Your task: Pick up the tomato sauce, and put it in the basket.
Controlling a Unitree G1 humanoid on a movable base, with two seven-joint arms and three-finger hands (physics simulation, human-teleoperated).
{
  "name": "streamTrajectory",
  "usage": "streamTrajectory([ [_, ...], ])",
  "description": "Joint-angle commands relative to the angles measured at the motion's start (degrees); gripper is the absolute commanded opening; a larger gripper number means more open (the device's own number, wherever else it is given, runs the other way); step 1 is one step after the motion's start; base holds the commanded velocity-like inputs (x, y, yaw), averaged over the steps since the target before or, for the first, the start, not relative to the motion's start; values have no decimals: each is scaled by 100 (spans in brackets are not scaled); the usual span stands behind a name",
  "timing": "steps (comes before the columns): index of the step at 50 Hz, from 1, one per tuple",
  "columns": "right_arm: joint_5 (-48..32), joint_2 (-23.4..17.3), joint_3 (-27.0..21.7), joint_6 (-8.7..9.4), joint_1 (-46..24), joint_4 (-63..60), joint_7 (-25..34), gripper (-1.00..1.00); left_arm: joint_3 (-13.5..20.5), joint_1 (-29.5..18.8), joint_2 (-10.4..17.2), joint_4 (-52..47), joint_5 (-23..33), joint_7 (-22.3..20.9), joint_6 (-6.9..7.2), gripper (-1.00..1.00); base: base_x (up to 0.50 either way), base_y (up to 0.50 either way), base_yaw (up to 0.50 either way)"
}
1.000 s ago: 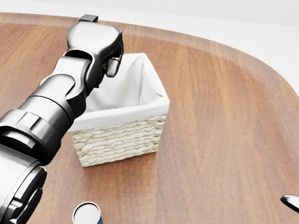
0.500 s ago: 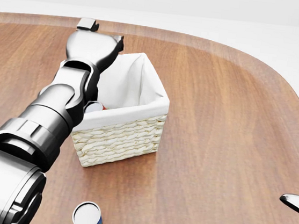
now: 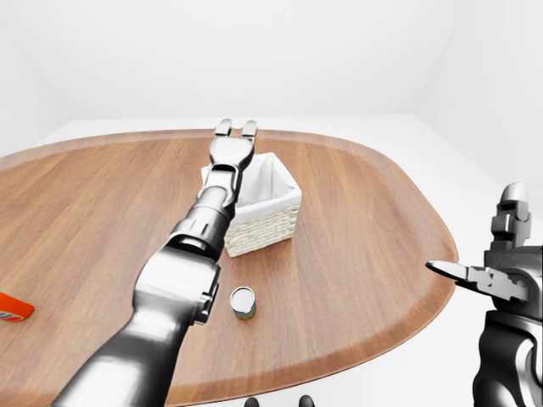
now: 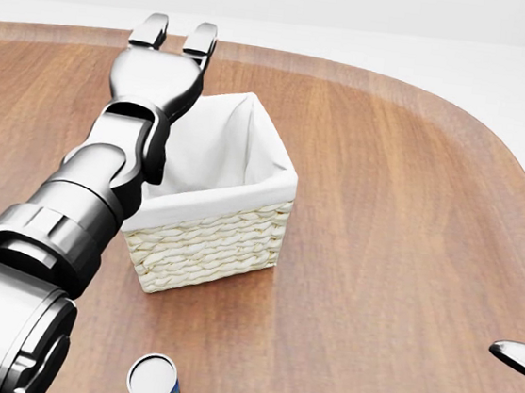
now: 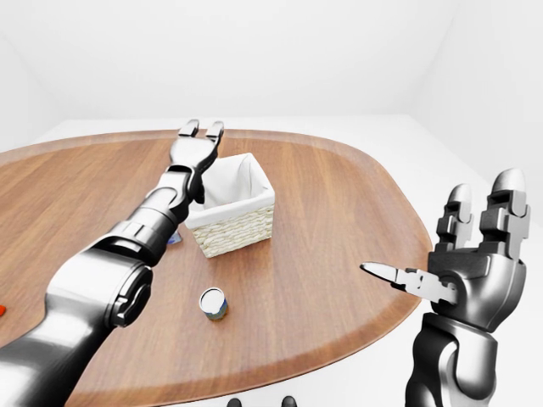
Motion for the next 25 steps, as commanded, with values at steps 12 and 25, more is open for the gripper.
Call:
streamTrajectory([
  [12,1,-1,5,0,-6,70,17,100,333,-1331,395,-87,-981,-396,0,100,0,0,0],
  [25,-28,-29,48,0,-31,72,-3,100,411,-2641,890,-133,-1160,-891,0,100,0,0,0],
])
